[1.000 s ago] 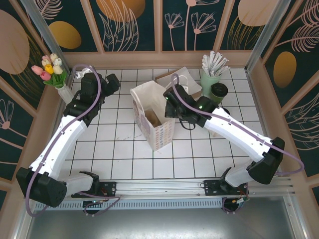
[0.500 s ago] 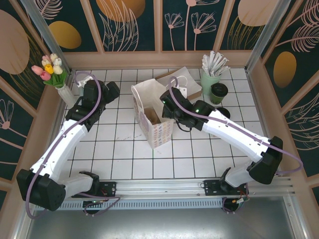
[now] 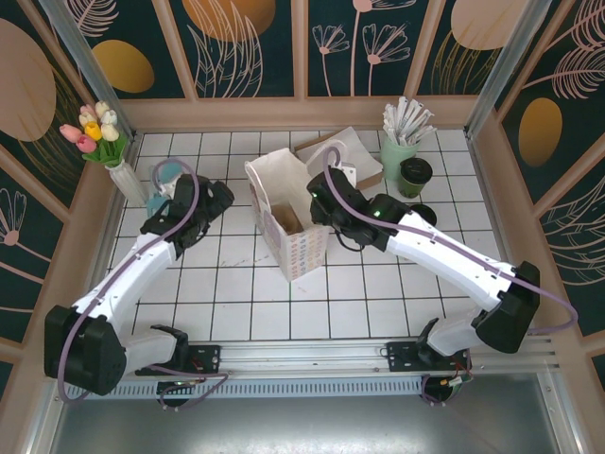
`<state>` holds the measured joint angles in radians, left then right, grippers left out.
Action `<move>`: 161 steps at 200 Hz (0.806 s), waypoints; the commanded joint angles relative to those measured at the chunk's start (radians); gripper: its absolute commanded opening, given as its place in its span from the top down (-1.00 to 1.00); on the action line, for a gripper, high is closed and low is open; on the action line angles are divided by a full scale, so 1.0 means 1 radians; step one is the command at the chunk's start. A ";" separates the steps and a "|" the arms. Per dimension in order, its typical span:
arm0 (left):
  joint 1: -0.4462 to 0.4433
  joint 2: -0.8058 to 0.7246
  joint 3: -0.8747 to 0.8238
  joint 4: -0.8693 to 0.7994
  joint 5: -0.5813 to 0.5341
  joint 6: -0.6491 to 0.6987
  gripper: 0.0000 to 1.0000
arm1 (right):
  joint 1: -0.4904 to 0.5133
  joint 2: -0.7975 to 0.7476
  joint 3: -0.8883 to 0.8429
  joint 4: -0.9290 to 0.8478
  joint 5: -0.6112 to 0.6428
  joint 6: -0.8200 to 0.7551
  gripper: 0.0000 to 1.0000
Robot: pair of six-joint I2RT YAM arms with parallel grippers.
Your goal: Pack the takeout coffee
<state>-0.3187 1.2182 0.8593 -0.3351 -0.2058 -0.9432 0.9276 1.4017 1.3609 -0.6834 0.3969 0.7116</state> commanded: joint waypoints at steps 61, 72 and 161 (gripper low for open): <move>0.006 0.135 -0.068 0.181 0.217 -0.108 -0.97 | -0.356 -0.505 -0.370 -0.084 -0.098 0.043 -0.96; 0.007 0.142 -0.071 0.189 0.221 -0.109 -0.97 | -0.466 -0.578 -0.459 -0.101 -0.159 0.085 -0.93; 0.006 0.154 -0.067 0.185 0.209 -0.099 -0.97 | -0.802 -0.606 -0.878 0.349 -0.557 -0.028 -0.70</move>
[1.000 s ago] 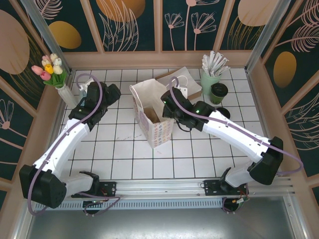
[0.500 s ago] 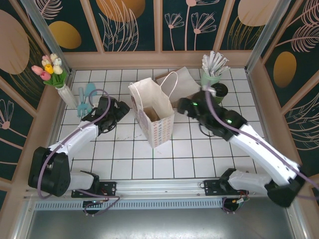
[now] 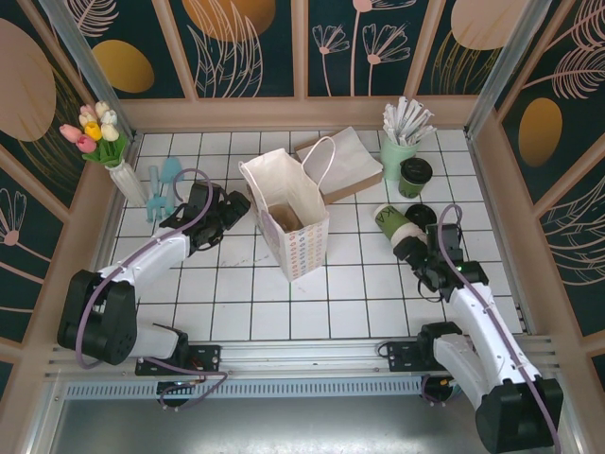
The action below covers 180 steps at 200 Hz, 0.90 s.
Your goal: Pack the takeout coffee
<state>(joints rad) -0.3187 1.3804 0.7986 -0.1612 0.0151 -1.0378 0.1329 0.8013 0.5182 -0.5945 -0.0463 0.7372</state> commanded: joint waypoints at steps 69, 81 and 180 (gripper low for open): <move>0.006 0.019 0.019 0.003 -0.003 0.004 -0.97 | -0.023 0.080 -0.124 0.524 -0.111 -0.119 -0.63; 0.006 0.017 0.019 0.003 -0.005 0.004 -0.97 | -0.023 0.087 -0.141 0.561 -0.105 -0.124 -0.61; 0.006 0.040 0.044 -0.003 -0.004 0.010 -0.97 | -0.046 0.192 -0.213 0.803 -0.138 -0.178 -0.02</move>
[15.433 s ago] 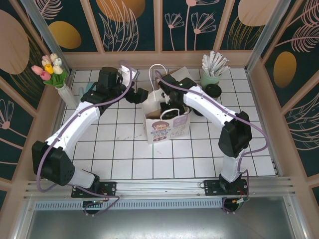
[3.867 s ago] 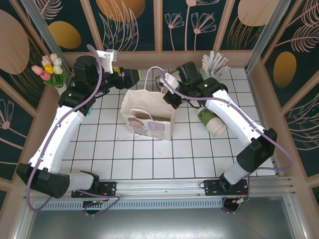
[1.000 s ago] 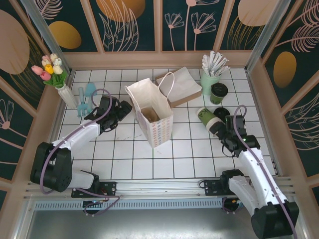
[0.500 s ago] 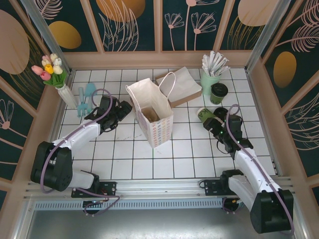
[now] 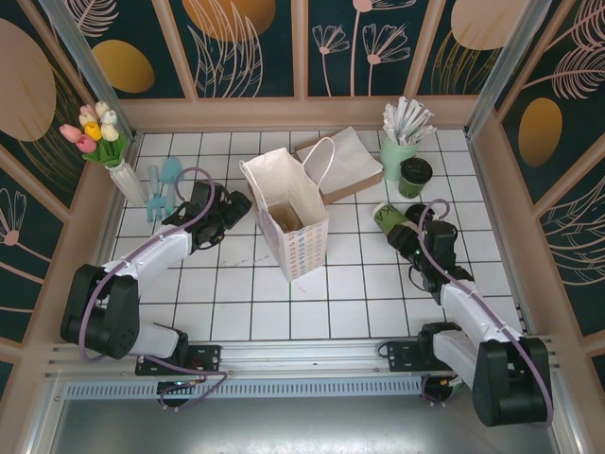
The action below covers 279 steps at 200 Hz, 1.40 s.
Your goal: Pack the takeout coffee
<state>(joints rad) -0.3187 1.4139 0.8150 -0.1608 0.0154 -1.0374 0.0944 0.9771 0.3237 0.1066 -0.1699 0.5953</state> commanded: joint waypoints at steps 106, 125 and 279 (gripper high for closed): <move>0.007 0.006 0.033 -0.018 -0.021 0.029 -0.97 | -0.016 0.052 0.222 -0.202 -0.021 -0.183 0.99; 0.006 0.003 0.032 -0.019 -0.027 0.033 -0.97 | -0.018 0.086 0.313 -0.323 -0.048 -0.225 1.00; 0.007 0.023 0.072 -0.060 -0.017 0.058 -0.97 | 0.284 0.791 1.441 -1.482 0.271 -0.813 1.00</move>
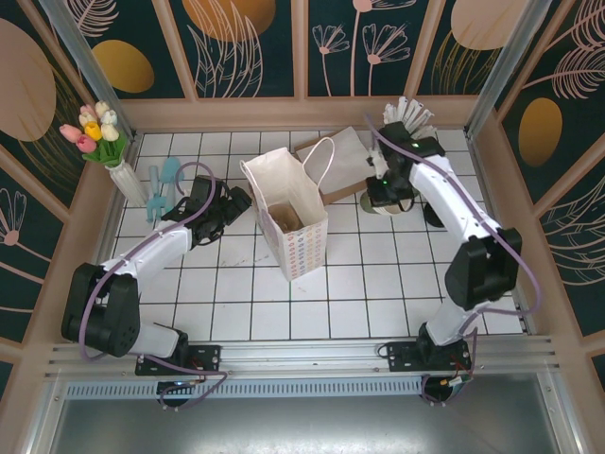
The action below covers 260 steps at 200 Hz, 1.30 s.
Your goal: Pack the takeout coffee
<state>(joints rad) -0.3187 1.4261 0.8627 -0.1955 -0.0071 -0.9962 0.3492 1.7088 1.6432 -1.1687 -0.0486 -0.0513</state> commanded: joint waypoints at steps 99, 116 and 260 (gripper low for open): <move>0.005 0.025 0.032 -0.044 0.004 0.011 -0.97 | 0.070 0.171 0.165 -0.206 0.263 -0.487 1.00; 0.006 0.027 0.035 -0.045 0.001 0.010 -0.97 | 0.049 0.209 0.181 -0.206 0.296 -0.516 1.00; 0.006 0.059 0.040 -0.044 -0.005 0.011 -0.97 | 0.039 0.335 0.314 -0.124 0.308 -0.721 0.86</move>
<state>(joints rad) -0.3187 1.4734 0.8791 -0.2207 -0.0078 -0.9962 0.3878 2.0224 1.9236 -1.3094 0.2291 -0.7082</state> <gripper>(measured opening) 0.985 0.086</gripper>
